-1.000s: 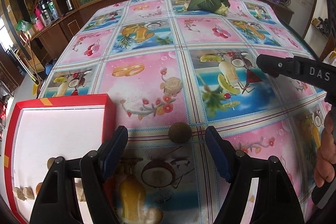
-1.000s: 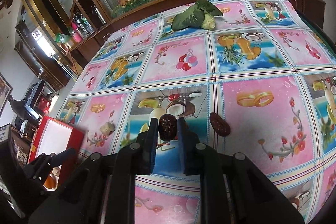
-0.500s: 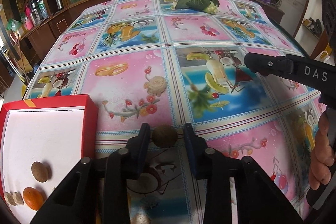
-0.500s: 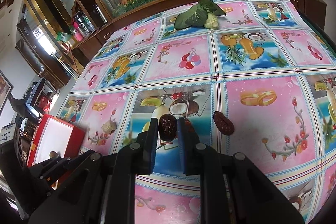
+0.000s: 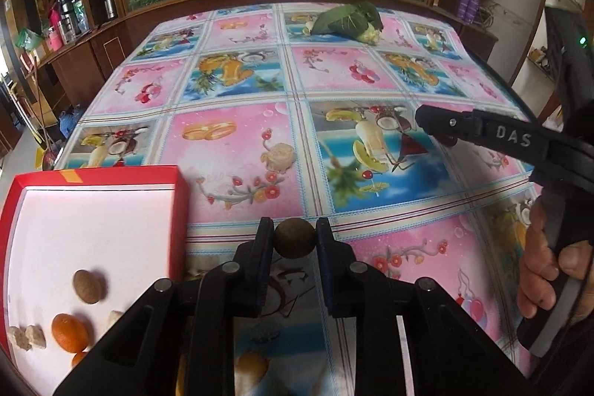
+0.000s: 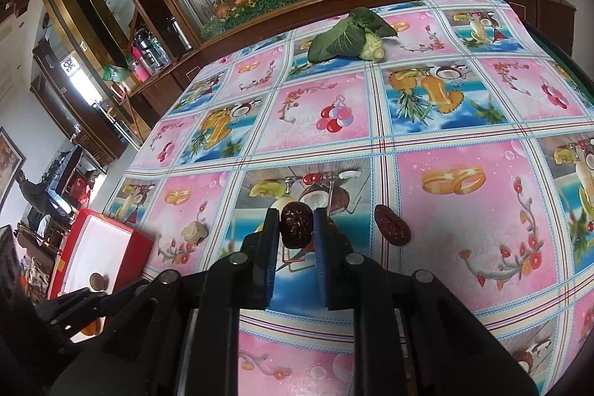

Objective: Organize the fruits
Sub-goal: 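Carry the ball into the tray and open the left tool while the right tool drops the date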

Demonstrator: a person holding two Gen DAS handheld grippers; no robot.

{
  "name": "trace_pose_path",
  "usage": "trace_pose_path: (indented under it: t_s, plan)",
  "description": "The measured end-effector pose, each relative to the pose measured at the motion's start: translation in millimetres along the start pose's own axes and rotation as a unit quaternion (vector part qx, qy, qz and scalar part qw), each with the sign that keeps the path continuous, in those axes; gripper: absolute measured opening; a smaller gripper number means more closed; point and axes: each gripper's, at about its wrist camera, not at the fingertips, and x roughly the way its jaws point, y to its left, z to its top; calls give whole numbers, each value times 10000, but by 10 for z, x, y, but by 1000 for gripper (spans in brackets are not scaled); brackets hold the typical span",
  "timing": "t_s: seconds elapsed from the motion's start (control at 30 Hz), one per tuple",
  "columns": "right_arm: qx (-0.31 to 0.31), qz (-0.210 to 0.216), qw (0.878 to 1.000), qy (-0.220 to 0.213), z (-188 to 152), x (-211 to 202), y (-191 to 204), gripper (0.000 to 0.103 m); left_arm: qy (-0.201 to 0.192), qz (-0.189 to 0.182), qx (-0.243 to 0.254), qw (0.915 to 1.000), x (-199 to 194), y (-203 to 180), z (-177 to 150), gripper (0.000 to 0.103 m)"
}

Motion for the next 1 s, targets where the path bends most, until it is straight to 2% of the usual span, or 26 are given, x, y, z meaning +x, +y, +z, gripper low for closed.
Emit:
trace_pose_path:
  t_s: [0.37, 0.7, 0.87, 1.0]
  plan:
    - [39, -181, 9992, -344, 1, -63, -84, 20, -499, 279, -418, 9975, -493, 471, -130, 22]
    - [-73, -403, 9984, -397, -107, -16, 69, 20, -737, 811, -934, 9896, -743, 1220, -305, 22]
    - [-346, 108, 9978, -549, -189, -75, 612, 20, -747, 1068, -1181, 9844, -728, 1567, -317, 22]
    - [-600, 763, 9941, -479, -262, 2, 1201, 20, -687, 1260, -1346, 9805, -657, 1785, -309, 22]
